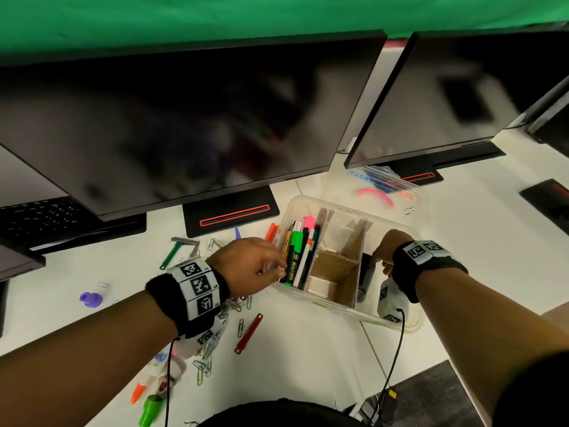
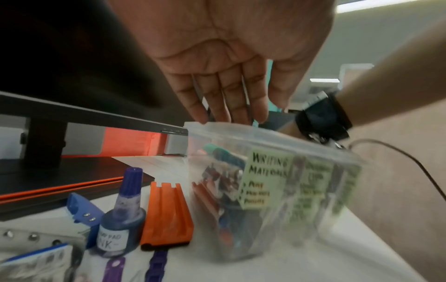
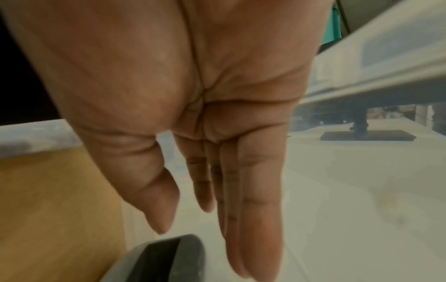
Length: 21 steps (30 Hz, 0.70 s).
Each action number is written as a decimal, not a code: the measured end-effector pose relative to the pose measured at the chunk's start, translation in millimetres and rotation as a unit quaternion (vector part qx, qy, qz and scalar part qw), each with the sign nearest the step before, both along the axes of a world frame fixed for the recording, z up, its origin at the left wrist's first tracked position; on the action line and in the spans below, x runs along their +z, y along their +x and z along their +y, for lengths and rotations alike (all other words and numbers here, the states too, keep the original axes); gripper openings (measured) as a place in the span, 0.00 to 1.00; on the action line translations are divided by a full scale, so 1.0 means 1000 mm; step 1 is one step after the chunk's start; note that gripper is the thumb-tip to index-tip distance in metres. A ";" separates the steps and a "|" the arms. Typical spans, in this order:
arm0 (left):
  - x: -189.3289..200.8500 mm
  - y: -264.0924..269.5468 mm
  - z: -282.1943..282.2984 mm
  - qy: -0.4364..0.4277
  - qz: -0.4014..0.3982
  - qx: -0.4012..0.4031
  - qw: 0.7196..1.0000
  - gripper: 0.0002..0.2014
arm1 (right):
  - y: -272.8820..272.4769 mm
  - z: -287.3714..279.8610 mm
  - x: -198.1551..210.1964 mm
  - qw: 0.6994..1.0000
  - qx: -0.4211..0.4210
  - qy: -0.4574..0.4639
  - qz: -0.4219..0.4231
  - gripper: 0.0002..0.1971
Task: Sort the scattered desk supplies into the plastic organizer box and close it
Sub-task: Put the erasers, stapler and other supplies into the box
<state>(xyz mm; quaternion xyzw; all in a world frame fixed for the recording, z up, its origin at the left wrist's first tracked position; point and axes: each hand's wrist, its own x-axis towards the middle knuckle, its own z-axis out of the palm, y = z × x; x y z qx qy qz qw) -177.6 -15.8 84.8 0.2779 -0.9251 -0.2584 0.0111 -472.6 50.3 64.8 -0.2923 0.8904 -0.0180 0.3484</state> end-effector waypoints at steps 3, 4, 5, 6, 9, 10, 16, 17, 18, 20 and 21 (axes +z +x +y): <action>0.008 -0.010 -0.026 -0.018 0.058 0.113 0.992 0.11 | -0.009 0.003 -0.014 0.999 -0.035 -0.009 -0.031 0.06; 0.006 -0.013 -0.038 -0.030 0.045 0.134 0.990 0.11 | -0.012 0.003 -0.020 0.999 -0.032 -0.006 -0.034 0.05; 0.002 -0.017 -0.049 -0.034 0.016 0.144 0.989 0.11 | -0.012 0.003 -0.023 0.999 -0.026 -0.001 -0.037 0.06; -0.003 -0.019 -0.060 -0.030 -0.025 0.150 0.988 0.12 | -0.011 0.003 -0.024 0.999 -0.025 -0.001 -0.043 0.06; -0.026 -0.024 -0.075 -0.015 -0.154 0.148 0.977 0.16 | -0.005 0.005 -0.013 0.996 -0.040 -0.014 -0.081 0.06; -0.034 -0.028 -0.077 -0.012 -0.183 0.140 0.973 0.18 | -0.005 0.006 -0.012 0.995 -0.044 -0.019 -0.083 0.05; -0.053 -0.057 -0.073 -0.005 -0.242 0.045 0.969 0.13 | -0.007 0.007 -0.010 0.997 -0.001 -0.016 -0.077 0.10; -0.055 -0.060 -0.073 0.000 -0.251 0.050 0.967 0.12 | -0.006 0.007 -0.009 0.997 0.008 -0.012 -0.078 0.11; -0.063 -0.062 -0.077 0.001 -0.250 0.058 0.967 0.11 | -0.006 0.006 -0.009 0.997 0.015 -0.010 -0.081 0.11; -0.081 -0.067 -0.083 0.008 -0.249 0.077 0.965 0.10 | -0.006 0.006 -0.008 0.996 0.024 -0.010 -0.084 0.12; -0.090 -0.071 -0.085 0.022 -0.248 0.090 0.964 0.14 | -0.007 0.006 -0.008 0.996 0.026 -0.009 -0.085 0.13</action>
